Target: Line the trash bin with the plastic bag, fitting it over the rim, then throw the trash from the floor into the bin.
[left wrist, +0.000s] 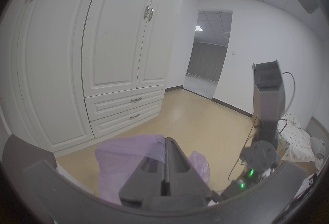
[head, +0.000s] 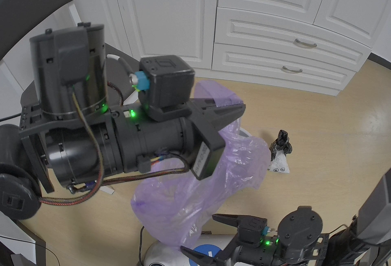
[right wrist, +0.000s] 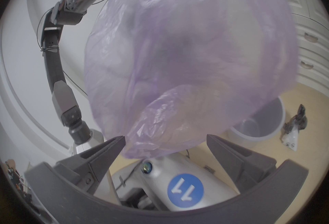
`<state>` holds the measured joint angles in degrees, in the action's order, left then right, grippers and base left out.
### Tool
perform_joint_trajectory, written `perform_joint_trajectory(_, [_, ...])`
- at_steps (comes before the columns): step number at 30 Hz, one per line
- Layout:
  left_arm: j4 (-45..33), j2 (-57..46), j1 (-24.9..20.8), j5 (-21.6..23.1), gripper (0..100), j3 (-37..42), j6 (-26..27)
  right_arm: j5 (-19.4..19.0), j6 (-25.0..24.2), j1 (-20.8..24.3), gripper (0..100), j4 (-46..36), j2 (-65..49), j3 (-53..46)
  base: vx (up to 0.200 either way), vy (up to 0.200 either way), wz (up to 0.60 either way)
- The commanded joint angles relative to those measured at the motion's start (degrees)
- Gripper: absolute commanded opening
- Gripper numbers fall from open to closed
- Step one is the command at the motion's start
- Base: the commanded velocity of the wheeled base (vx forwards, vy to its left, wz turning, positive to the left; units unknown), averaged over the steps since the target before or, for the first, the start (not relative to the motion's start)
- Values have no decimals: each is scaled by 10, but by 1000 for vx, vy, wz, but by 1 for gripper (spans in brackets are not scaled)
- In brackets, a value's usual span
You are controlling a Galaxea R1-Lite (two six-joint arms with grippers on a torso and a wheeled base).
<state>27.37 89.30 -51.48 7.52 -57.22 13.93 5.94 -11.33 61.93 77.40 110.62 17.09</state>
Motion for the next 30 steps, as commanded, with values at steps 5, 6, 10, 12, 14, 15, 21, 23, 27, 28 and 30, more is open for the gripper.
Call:
perform_joint_trajectory(5, [13,29,23,-42,0,7,-3,27,76,28,100,126,14,-73,0,0,0])
perform_joint_trajectory(6, [13,30,32,-42,0,8,-2,23,93,28,100,126,-18,-89,0,0,0])
perform_joint_trajectory(10, [16,33,75,-43,0,8,0,21,164,27,100,35,-177,-108,0,0,0])
perform_joint_trajectory(12, [16,33,91,-43,0,5,0,23,181,18,100,-59,-265,-87,0,0,0])
perform_joint_trajectory(14, [20,32,101,-43,0,4,0,28,190,2,100,-168,-344,-50,0,0,0])
perform_joint_trajectory(15, [20,32,102,-43,0,4,0,28,190,1,100,-177,-350,-46,0,0,0])
perform_joint_trajectory(21, [13,9,88,-36,0,7,3,14,177,-137,100,-491,-523,97,0,0,0])
perform_joint_trajectory(23, [9,8,68,-36,0,4,6,-17,153,-207,100,-522,-522,123,0,0,0])
perform_joint_trajectory(27, [-37,5,37,-35,0,-14,11,-103,123,-332,100,-523,-470,148,0,0,0])
perform_joint_trajectory(28, [-37,5,37,-35,0,-14,11,-103,123,-332,100,-523,-470,148,0,0,0])
perform_joint_trajectory(30, [-77,1,20,-35,0,-39,22,-135,111,-387,100,-522,-420,174,0,0,0])
